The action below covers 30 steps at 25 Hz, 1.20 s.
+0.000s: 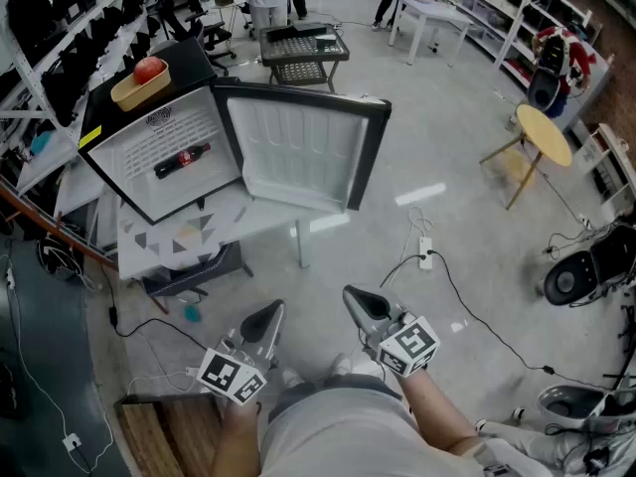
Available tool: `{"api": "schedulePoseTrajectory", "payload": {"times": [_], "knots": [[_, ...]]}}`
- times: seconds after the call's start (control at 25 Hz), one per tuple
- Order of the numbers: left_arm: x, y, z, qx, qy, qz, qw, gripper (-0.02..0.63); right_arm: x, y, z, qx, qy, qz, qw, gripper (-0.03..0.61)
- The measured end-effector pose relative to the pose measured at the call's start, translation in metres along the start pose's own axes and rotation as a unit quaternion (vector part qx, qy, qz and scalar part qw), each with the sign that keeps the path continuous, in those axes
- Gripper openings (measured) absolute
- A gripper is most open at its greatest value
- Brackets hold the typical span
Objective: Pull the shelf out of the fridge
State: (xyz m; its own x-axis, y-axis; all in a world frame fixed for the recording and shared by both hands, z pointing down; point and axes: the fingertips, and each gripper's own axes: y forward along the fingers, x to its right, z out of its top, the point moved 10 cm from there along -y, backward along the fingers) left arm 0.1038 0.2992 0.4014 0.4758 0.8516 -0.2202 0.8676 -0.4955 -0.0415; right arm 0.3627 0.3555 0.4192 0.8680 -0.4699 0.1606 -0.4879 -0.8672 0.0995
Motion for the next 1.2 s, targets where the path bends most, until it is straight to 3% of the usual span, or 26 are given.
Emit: {"api": "schedulePoseTrajectory", "payload": {"times": [0.52, 0.92, 1.2], "knots": [[-0.048, -0.06, 0.013, -0.008, 0.009, 0.016, 0.9998, 0.006, -0.058, 0.057, 0.008, -0.005, -0.011, 0.006, 1.0, 0.003], [-0.108, -0.129, 0.015, 0.002, 0.009, 0.081, 0.9967, 0.006, -0.103, 0.126, -0.004, -0.021, -0.013, 0.035, 0.999, 0.003], [-0.144, -0.139, 0.016, 0.0, 0.011, 0.126, 0.992, 0.006, -0.099, 0.179, -0.011, -0.033, -0.008, 0.066, 0.997, 0.003]]}}
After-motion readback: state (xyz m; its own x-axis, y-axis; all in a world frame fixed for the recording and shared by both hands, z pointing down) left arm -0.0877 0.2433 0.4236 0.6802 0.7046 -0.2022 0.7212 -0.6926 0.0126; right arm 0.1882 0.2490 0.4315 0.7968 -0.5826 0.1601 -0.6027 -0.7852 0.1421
